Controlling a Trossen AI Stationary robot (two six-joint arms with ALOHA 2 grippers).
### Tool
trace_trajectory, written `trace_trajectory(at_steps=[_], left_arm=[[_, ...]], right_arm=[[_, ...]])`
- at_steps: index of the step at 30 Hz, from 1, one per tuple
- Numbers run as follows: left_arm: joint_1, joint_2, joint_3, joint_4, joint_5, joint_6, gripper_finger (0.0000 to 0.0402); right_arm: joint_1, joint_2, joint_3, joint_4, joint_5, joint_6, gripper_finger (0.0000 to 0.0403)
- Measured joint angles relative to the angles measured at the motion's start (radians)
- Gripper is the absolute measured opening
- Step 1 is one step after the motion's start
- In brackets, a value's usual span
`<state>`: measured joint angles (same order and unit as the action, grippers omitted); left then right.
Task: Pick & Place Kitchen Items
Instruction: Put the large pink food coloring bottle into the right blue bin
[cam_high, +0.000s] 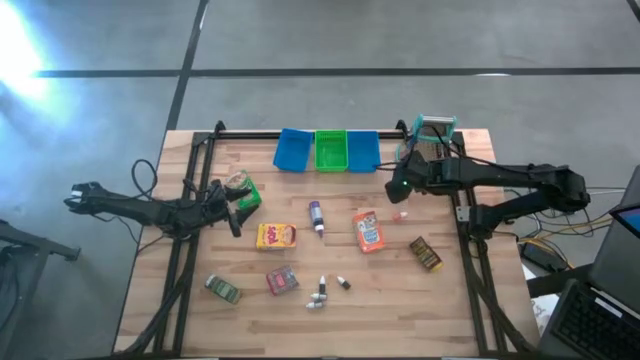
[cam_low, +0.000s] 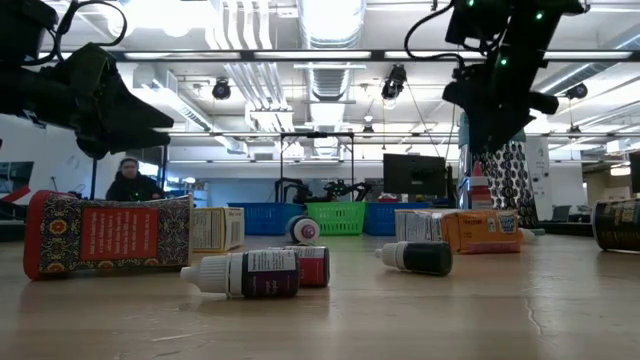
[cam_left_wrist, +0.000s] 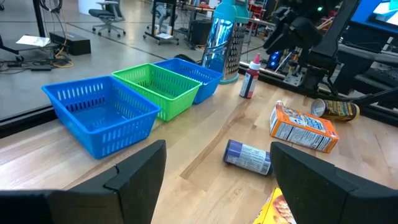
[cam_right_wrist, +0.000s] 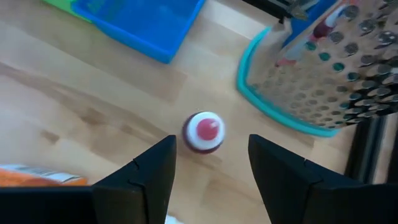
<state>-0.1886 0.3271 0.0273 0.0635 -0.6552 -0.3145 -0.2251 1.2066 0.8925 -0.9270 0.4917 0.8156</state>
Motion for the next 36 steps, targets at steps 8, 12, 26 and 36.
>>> trace_trajectory(at_steps=[8,12,26,36], left_arm=[[0.0,0.0,0.0,0.0,0.0,0.0,0.0294],[0.0,0.0,0.0,0.0,0.0,0.0,0.0294],[0.0,0.0,0.0,0.0,0.0,0.0,0.0294],[0.0,0.0,0.0,0.0,0.0,0.0,0.0294]], right_arm=[[-0.073,0.008,-0.027,0.083,-0.085,-0.071,0.0188],[-0.097,0.008,-0.047,0.119,-0.109,-0.091,0.0181],[-0.11,0.007,-0.095,0.179,-0.13,-0.11,0.0156],[-0.117,0.007,-0.111,0.202,-0.134,-0.117,0.0144]])
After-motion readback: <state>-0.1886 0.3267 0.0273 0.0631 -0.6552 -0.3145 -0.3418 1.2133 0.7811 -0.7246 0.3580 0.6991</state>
